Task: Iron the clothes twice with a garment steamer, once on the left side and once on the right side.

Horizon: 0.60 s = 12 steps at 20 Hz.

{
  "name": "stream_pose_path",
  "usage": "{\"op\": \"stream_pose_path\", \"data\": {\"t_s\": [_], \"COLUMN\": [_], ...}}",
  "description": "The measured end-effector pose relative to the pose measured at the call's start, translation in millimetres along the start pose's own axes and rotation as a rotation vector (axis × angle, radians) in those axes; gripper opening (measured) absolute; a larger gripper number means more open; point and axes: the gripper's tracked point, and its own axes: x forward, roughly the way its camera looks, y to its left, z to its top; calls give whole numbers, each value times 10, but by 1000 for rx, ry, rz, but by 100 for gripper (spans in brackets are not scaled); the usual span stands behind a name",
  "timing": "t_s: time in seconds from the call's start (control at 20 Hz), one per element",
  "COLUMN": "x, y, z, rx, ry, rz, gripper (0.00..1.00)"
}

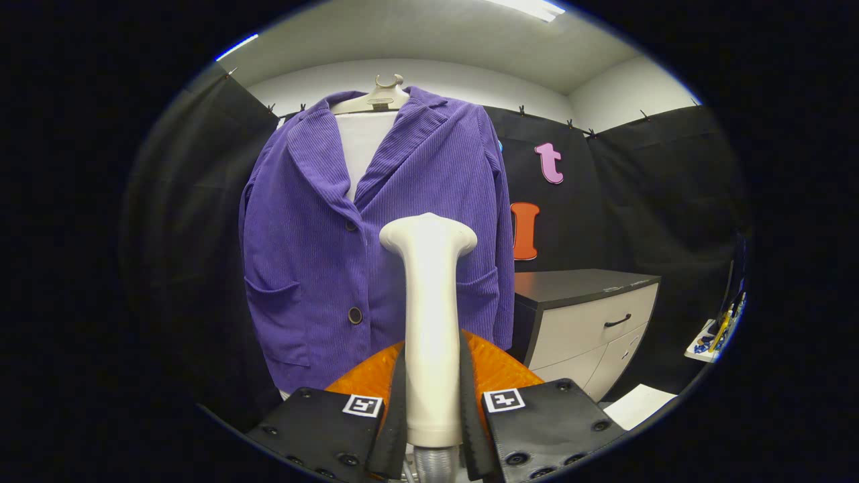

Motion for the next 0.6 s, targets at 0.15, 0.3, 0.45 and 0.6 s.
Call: {"op": "stream_pose_path", "data": {"t_s": [0.15,0.3,0.45,0.6], "x": [-39,-106,-169,-234], "y": [-3,-10,-12,-9], "z": [-184,-369,-545,-719], "rx": [-7,-20,-29,-49], "ry": [23,47,68,83], "rz": [3,3,8,5], "gripper": [41,41,42,42]}}
